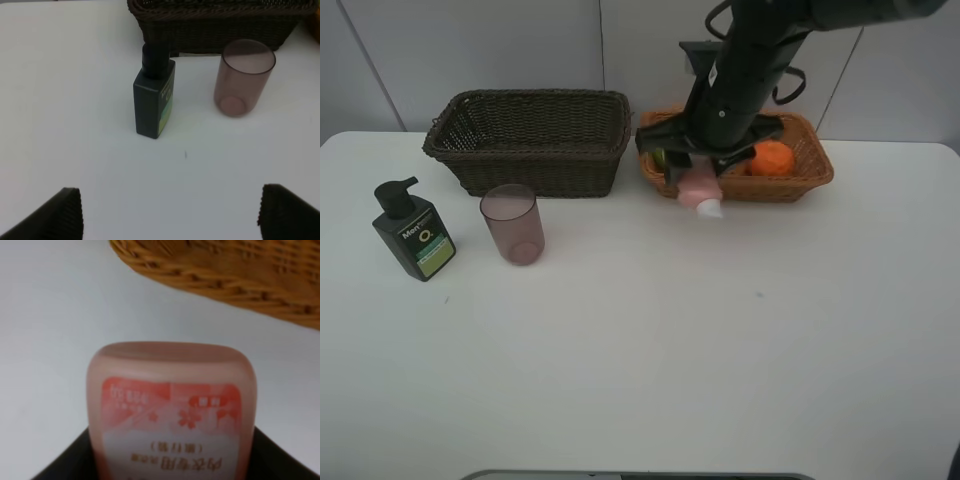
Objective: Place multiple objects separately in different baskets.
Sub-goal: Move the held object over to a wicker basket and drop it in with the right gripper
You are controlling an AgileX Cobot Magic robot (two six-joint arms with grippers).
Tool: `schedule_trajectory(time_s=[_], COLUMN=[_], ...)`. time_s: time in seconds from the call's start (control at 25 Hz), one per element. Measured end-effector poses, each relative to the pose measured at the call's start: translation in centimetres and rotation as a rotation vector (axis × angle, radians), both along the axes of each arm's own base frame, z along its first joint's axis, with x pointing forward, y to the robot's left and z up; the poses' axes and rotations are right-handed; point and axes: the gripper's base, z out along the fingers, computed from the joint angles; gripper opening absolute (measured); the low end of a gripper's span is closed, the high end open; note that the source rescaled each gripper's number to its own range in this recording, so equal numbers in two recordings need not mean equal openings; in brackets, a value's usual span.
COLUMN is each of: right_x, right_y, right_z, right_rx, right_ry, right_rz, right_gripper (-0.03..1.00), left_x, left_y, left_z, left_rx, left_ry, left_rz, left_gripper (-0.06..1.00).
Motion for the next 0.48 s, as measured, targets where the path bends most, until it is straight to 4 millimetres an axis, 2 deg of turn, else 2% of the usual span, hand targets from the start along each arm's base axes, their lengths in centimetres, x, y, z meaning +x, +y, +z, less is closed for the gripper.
schedule_trajectory(time_s=[0.24,0.48], right_x=[1.8,3.7], right_y=[4.1,8.2], right_z=[3.1,5.8], right_rx=[0.086,0.28], right_ry=[-0.137,-0.402], right_rz=[0.076,0.148], right_gripper=[0.0,0.0], left_x=[0.0,0.0], left_y=[0.0,0.0], left_z=[0.0,0.0], left_rx=[0.0,0.0], left_ry=[0.0,0.0], left_rz=[0.0,0.0], left_gripper=[0.91,0.91])
